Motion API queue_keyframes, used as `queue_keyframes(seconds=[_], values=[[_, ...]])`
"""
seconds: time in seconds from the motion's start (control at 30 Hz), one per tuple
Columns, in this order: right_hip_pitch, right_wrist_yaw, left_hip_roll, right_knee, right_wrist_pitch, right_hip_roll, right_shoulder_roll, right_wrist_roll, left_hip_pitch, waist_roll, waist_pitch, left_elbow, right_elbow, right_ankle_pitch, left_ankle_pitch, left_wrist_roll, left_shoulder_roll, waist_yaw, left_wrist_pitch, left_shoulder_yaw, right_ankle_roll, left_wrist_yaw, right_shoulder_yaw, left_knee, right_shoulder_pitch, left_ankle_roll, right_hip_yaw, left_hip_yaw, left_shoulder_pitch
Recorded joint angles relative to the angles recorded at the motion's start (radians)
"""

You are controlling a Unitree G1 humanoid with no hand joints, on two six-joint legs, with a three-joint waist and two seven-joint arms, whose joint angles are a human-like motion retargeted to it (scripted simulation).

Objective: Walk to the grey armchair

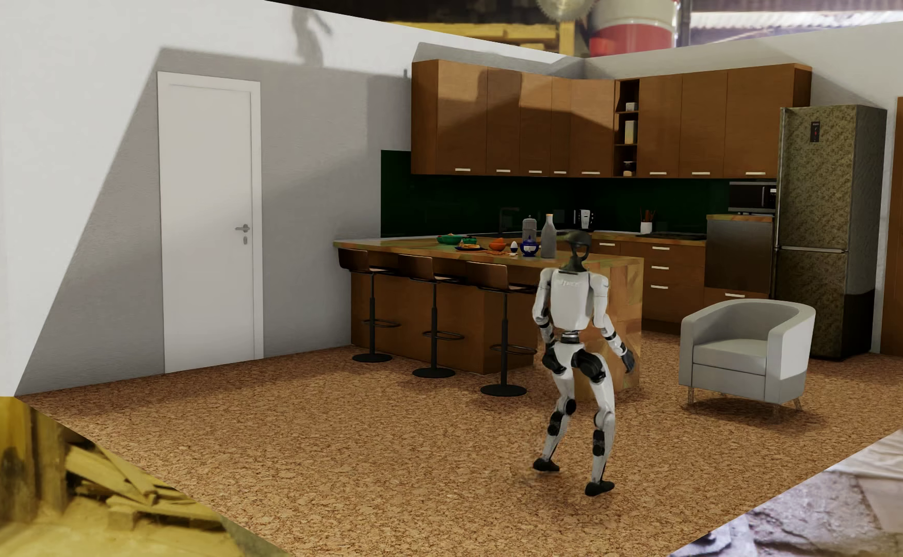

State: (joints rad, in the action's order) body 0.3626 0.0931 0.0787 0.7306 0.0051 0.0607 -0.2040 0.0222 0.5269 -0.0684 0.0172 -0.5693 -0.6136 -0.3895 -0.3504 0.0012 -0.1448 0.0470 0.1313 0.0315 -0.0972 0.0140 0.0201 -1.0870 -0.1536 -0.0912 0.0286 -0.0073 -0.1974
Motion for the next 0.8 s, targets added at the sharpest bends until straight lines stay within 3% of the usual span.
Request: queue_keyframes(seconds=[0.03, 0.07, 0.1, 0.17, 0.23, 0.27, 0.33, 0.37, 0.4, 0.43, 0.47, 0.53, 0.57, 0.6, 0.63, 0.67, 0.7, 0.73, 0.77, 0.8], values=[[0.012, 0.005, 0.017, 0.079, 0.032, -0.003, 0.032, 0.000, -0.017, -0.020, -0.003, -0.025, 0.040, -0.022, -0.042, 0.032, -0.031, -0.010, 0.008, -0.017, -0.007, 0.030, 0.031, 0.227, 0.038, 0.071, -0.007, 0.008, -0.025], [0.073, -0.008, 0.004, 0.248, 0.048, 0.020, 0.082, -0.006, -0.050, 0.012, 0.002, -0.105, 0.024, 0.022, -0.031, 0.052, -0.083, -0.037, 0.003, -0.003, -0.006, 0.032, 0.042, 0.242, 0.074, 0.127, 0.008, 0.030, -0.034], [0.101, -0.041, -0.001, 0.271, 0.040, 0.027, 0.071, -0.011, -0.077, 0.032, 0.001, -0.107, 0.017, 0.051, -0.050, 0.044, -0.079, -0.030, 0.002, 0.030, 0.001, 0.007, 0.048, 0.251, 0.045, 0.130, 0.001, 0.032, -0.034], [0.114, -0.126, -0.025, 0.109, 0.000, 0.046, 0.037, -0.016, -0.127, 0.095, -0.007, -0.042, -0.009, 0.003, -0.096, -0.017, -0.033, -0.047, -0.028, 0.021, 0.016, -0.034, 0.004, 0.262, -0.034, 0.138, -0.005, 0.041, -0.040], [0.071, -0.150, -0.013, 0.117, -0.005, 0.034, -0.023, -0.007, -0.186, 0.111, 0.000, -0.035, -0.016, -0.052, -0.140, -0.088, -0.007, -0.067, -0.092, 0.017, 0.025, -0.032, -0.015, 0.278, -0.079, 0.152, -0.005, 0.041, 0.041], [0.036, -0.135, -0.009, 0.090, 0.012, 0.022, -0.041, 0.005, -0.203, 0.095, 0.012, -0.042, -0.021, -0.060, -0.145, -0.113, 0.009, -0.059, -0.123, 0.038, 0.027, -0.024, -0.043, 0.271, -0.073, 0.145, -0.012, 0.017, 0.086], [-0.050, -0.057, -0.015, 0.000, 0.021, 0.011, -0.029, 0.043, -0.164, 0.055, 0.035, -0.033, -0.013, -0.058, -0.059, -0.141, 0.018, -0.017, -0.147, 0.039, 0.024, 0.013, -0.040, 0.139, -0.008, -0.026, -0.025, -0.010, 0.073], [-0.090, -0.016, -0.015, -0.036, -0.002, 0.009, -0.006, 0.062, -0.169, 0.040, 0.036, -0.044, -0.011, -0.066, -0.058, -0.136, -0.003, 0.014, -0.143, 0.028, 0.021, 0.035, -0.031, 0.149, 0.017, -0.079, -0.019, -0.009, 0.032], [-0.071, 0.013, -0.006, 0.041, -0.013, 0.006, 0.025, 0.070, -0.197, 0.025, 0.041, -0.063, 0.015, -0.050, -0.123, -0.111, -0.043, 0.032, -0.126, 0.014, 0.005, 0.049, -0.004, 0.242, 0.047, -0.055, -0.016, -0.009, -0.004], [-0.024, 0.031, 0.014, 0.175, -0.017, -0.004, 0.068, 0.074, -0.259, 0.009, 0.043, -0.106, 0.012, 0.006, -0.167, -0.079, -0.063, 0.035, -0.114, 0.030, -0.019, 0.040, 0.025, 0.334, 0.074, 0.145, -0.009, -0.016, -0.041], [0.032, 0.025, 0.000, 0.280, -0.001, 0.012, 0.065, 0.077, -0.295, 0.019, 0.044, -0.124, 0.028, 0.078, -0.176, -0.050, -0.065, 0.034, -0.096, 0.076, -0.044, 0.007, 0.075, 0.362, 0.058, 0.150, -0.010, -0.012, -0.059], [0.133, -0.046, -0.011, 0.197, 0.032, -0.004, 0.073, 0.066, -0.326, 0.069, 0.057, -0.069, 0.007, 0.005, -0.212, -0.027, -0.031, -0.018, -0.059, 0.038, -0.077, -0.081, -0.024, 0.319, 0.013, 0.152, -0.029, -0.012, -0.040], [0.157, -0.083, -0.024, 0.142, 0.036, -0.025, 0.023, 0.058, -0.267, 0.096, 0.071, 0.008, -0.028, 0.017, -0.187, -0.020, 0.004, -0.038, -0.040, 0.006, -0.057, -0.120, -0.033, 0.151, 0.009, 0.091, -0.017, -0.022, 0.004], [0.135, -0.098, -0.025, 0.131, 0.033, -0.039, -0.020, 0.043, -0.162, 0.100, 0.068, -0.019, -0.046, 0.004, -0.014, -0.014, -0.013, -0.028, -0.046, 0.050, 0.066, -0.129, -0.035, -0.050, 0.013, 0.029, -0.015, -0.020, 0.048], [0.098, -0.097, -0.016, 0.102, 0.016, -0.047, -0.038, 0.027, -0.074, 0.088, 0.058, -0.050, -0.040, -0.005, 0.132, -0.018, -0.021, -0.035, -0.053, 0.073, 0.104, -0.119, -0.047, -0.144, 0.006, -0.034, -0.022, -0.015, 0.060], [0.062, -0.086, -0.011, 0.065, -0.033, -0.043, -0.043, 0.014, -0.008, 0.078, 0.036, -0.033, -0.066, -0.011, 0.108, -0.025, -0.005, -0.021, -0.048, 0.042, 0.035, -0.083, -0.046, -0.125, -0.007, -0.038, -0.018, 0.008, 0.037], [0.012, -0.072, -0.002, 0.039, -0.038, -0.038, -0.030, 0.005, 0.024, 0.059, 0.028, 0.002, -0.027, -0.027, 0.028, -0.019, 0.006, -0.002, -0.032, 0.022, 0.047, -0.035, -0.019, -0.024, -0.020, 0.008, -0.028, 0.029, 0.020], [-0.025, -0.064, 0.016, 0.049, -0.014, -0.039, 0.005, -0.007, 0.033, 0.042, 0.025, 0.007, 0.018, -0.056, -0.031, -0.004, -0.009, 0.004, -0.027, -0.004, 0.050, 0.017, 0.013, 0.144, 0.005, 0.049, -0.035, 0.037, 0.002], [-0.008, -0.065, 0.017, 0.144, 0.015, -0.033, 0.054, -0.024, 0.007, 0.042, 0.015, -0.066, 0.009, -0.075, 0.038, 0.020, -0.049, 0.015, -0.030, -0.002, 0.027, 0.056, 0.041, 0.242, 0.063, 0.117, -0.028, 0.030, 0.007], [0.040, -0.075, 0.010, 0.269, 0.047, -0.032, 0.058, -0.039, -0.012, 0.042, 0.014, -0.087, 0.025, 0.016, 0.015, 0.034, -0.061, 0.016, -0.031, 0.013, 0.022, 0.069, 0.069, 0.237, 0.079, 0.114, -0.029, 0.018, 0.006]])
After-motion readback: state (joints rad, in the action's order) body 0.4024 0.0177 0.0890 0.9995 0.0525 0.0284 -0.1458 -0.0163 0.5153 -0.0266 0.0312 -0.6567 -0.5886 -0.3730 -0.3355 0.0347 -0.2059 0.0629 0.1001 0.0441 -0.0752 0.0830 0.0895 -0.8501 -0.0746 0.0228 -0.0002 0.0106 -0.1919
